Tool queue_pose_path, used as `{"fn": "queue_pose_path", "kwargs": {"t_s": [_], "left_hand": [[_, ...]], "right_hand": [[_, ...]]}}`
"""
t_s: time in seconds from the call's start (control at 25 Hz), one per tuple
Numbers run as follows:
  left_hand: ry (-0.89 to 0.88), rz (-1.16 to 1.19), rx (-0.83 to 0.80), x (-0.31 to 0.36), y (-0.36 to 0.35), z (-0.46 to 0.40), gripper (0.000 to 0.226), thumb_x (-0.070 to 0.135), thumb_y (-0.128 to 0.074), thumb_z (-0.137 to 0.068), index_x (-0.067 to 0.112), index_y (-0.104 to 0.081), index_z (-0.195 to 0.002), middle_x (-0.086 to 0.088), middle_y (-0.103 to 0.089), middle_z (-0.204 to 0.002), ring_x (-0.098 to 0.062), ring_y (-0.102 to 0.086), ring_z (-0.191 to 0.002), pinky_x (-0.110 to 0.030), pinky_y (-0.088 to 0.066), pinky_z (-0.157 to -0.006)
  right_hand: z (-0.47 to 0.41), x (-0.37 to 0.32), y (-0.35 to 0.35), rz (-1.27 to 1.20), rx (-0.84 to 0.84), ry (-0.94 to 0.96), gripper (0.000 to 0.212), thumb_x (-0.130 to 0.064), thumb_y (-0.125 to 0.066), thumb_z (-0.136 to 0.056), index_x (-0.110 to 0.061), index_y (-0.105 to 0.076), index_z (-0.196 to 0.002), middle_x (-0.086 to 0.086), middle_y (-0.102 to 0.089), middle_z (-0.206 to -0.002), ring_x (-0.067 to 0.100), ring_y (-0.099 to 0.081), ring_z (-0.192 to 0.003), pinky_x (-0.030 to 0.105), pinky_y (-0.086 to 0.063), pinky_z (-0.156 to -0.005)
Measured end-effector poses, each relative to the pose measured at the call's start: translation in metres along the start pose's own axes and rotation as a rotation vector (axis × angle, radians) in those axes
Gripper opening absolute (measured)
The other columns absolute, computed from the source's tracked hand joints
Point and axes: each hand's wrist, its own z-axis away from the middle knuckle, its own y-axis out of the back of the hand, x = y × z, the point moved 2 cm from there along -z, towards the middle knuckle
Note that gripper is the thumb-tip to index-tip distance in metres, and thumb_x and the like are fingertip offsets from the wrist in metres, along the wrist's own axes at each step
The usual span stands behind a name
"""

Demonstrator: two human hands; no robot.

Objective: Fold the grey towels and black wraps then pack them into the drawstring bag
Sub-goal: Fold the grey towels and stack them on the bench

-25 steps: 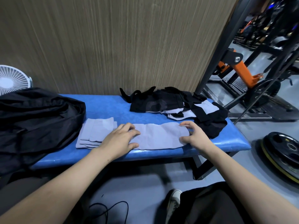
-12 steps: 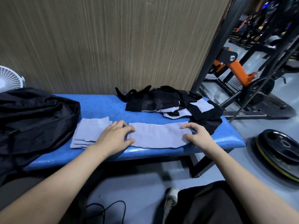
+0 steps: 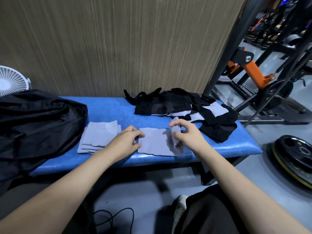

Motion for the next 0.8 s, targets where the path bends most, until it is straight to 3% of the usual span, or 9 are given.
{"fn": "queue_pose_path", "kwargs": {"t_s": [0.16, 0.28, 0.52, 0.6, 0.68, 0.8], "left_hand": [[0.032, 0.044, 0.046, 0.003, -0.003, 0.002, 0.038, 0.017, -0.068, -0.090, 0.021, -0.061, -0.127, 0.005, -0.048, -0.110, -0.009, -0.058, -0.082, -0.019, -0.040, -0.081], [0.061, 0.104, 0.067, 0.006, -0.004, 0.003, 0.052, 0.017, -0.069, -0.086, 0.023, -0.051, -0.135, 0.002, -0.053, -0.117, -0.007, -0.062, -0.084, -0.025, -0.046, -0.086], [0.107, 0.174, 0.049, 0.006, 0.000, 0.005, 0.063, 0.015, -0.065, -0.087, 0.028, -0.039, -0.142, 0.005, -0.057, -0.124, -0.003, -0.064, -0.079, -0.022, -0.047, -0.082], [0.108, 0.194, 0.052, 0.007, 0.002, 0.006, 0.057, 0.010, -0.057, -0.090, 0.029, -0.041, -0.142, 0.006, -0.056, -0.125, -0.003, -0.062, -0.079, -0.021, -0.044, -0.079], [0.117, 0.252, 0.070, 0.007, 0.005, 0.007, 0.051, 0.007, -0.044, -0.095, 0.028, -0.043, -0.141, 0.004, -0.053, -0.127, -0.003, -0.064, -0.082, -0.025, -0.045, -0.085], [0.097, 0.265, 0.104, 0.007, 0.005, 0.007, 0.033, 0.024, -0.043, -0.102, 0.030, -0.053, -0.133, 0.001, -0.052, -0.118, -0.008, -0.064, -0.085, -0.032, -0.047, -0.095]], "right_hand": [[-0.009, -0.008, -0.034, 0.115, -0.052, 0.021, 0.032, -0.001, -0.057, -0.084, -0.027, -0.068, -0.097, -0.001, -0.060, -0.101, 0.012, -0.048, -0.060, 0.032, -0.050, -0.065], [-0.015, -0.011, -0.054, 0.224, -0.084, 0.060, 0.030, -0.005, -0.062, -0.084, -0.031, -0.066, -0.097, -0.004, -0.053, -0.090, 0.007, -0.048, -0.062, 0.024, -0.042, -0.068], [-0.020, -0.010, -0.078, 0.309, -0.155, 0.105, 0.030, -0.009, -0.066, -0.082, -0.029, -0.064, -0.104, -0.004, -0.066, -0.088, 0.000, -0.054, -0.061, 0.019, -0.046, -0.073], [-0.018, -0.013, -0.082, 0.248, -0.187, 0.065, 0.030, -0.010, -0.067, -0.085, -0.026, -0.061, -0.110, -0.003, -0.064, -0.083, 0.006, -0.058, -0.060, 0.020, -0.050, -0.070], [-0.018, -0.016, -0.083, 0.077, -0.220, -0.027, 0.028, -0.007, -0.061, -0.089, -0.019, -0.057, -0.115, 0.010, -0.066, -0.081, 0.020, -0.060, -0.057, 0.028, -0.051, -0.055], [-0.017, -0.017, -0.074, -0.143, -0.205, -0.141, 0.024, 0.000, -0.052, -0.091, -0.010, -0.052, -0.114, 0.023, -0.071, -0.091, 0.033, -0.064, -0.059, 0.032, -0.050, -0.048]]}}
